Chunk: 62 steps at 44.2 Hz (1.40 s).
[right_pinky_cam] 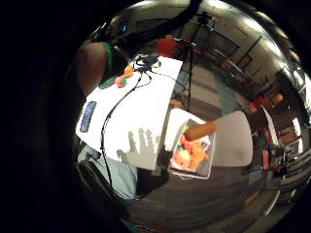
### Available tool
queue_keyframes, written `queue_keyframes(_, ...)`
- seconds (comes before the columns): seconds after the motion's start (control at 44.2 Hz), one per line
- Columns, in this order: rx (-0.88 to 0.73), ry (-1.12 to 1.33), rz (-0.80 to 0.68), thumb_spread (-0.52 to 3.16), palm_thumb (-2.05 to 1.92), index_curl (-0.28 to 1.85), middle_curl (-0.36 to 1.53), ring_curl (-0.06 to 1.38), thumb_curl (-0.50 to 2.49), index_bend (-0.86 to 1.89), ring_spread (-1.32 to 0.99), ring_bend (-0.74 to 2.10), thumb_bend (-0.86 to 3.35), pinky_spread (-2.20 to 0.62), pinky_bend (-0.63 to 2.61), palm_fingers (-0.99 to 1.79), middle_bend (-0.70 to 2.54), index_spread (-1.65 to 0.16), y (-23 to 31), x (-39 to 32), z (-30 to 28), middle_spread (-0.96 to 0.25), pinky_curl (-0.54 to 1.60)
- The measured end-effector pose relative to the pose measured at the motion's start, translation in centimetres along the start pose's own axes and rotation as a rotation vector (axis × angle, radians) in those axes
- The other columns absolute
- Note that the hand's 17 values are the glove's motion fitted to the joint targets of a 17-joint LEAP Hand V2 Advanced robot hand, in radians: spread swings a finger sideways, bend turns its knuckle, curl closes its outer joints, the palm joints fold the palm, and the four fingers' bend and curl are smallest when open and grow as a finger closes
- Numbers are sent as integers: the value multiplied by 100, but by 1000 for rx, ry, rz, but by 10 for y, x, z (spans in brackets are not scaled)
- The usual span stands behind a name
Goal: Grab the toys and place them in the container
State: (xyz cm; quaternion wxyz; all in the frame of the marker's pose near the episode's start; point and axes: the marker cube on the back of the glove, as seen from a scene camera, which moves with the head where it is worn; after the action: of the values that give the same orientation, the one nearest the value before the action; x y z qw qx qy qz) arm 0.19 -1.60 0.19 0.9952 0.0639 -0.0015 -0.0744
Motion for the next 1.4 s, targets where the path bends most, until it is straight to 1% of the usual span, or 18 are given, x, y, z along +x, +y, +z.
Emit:
queue_keyframes(0.023,45,-1,-50,46,-1,4,3,5,0,24,-11,33,0,-3,44,66,23,-14,-5,1,1,-8,8)
queue_keyframes(0.068,179,-4,-203,64,-1,8,5,9,1,24,-15,35,0,-4,46,64,22,-18,-21,6,5,-11,12)
queue_keyframes(0.113,245,-5,-297,78,-2,11,7,12,2,24,-18,38,0,-5,47,63,22,-22,-29,9,7,-13,16)
queue_keyframes(0.158,248,-5,-332,91,-2,12,8,13,3,24,-21,39,-1,-5,49,62,22,-25,-30,11,7,-15,18)
queue_keyframes(0.294,226,-6,-375,116,-3,16,11,15,6,22,-26,41,-1,-8,51,60,21,-31,-35,13,7,-18,21)
queue_keyframes(0.385,242,-32,-344,126,-3,18,13,16,8,22,-29,42,-2,-8,51,59,21,-33,-38,9,10,-20,22)
queue_keyframes(0.453,220,-60,-345,131,-3,19,14,17,9,21,-31,43,-2,-9,51,59,22,-35,-45,4,16,-21,23)
queue_keyframes(0.498,198,-79,-366,134,-3,18,16,20,10,15,-34,55,-2,-11,51,70,24,-35,-56,-1,22,-22,23)
queue_keyframes(0.566,179,-92,-364,138,-2,16,18,22,11,11,-37,65,-1,-15,51,79,29,-36,-74,-13,37,-24,23)
queue_keyframes(0.656,162,-72,-303,142,0,10,20,28,13,3,-40,83,0,-27,64,95,33,-37,-99,-33,62,-28,27)
queue_keyframes(0.747,179,-22,-304,135,0,3,24,36,16,-4,-43,101,-2,-34,81,103,42,-37,-135,-53,90,-32,35)
queue_keyframes(0.928,154,75,-285,127,4,-3,36,49,21,1,-47,126,0,-42,105,102,70,-39,-204,-93,147,-39,48)
queue_keyframes(0.996,115,113,-268,126,6,-3,43,55,22,2,-49,136,0,-45,111,101,87,-39,-223,-103,167,-41,52)
queue_keyframes(1.086,20,118,-224,123,7,-2,52,62,24,5,-53,149,-1,-48,119,94,105,-39,-237,-115,188,-44,58)
queue_keyframes(1.132,0,131,-210,121,7,-2,57,65,24,6,-54,155,-2,-49,125,89,113,-39,-243,-118,196,-46,61)
queue_keyframes(1.29,15,213,-194,116,8,2,70,75,26,17,-60,168,-2,-53,139,80,134,-39,-254,-120,213,-49,71)
queue_keyframes(1.403,-2,157,-184,115,11,6,79,81,28,24,-62,172,-1,-55,144,78,143,-40,-258,-117,219,-50,76)
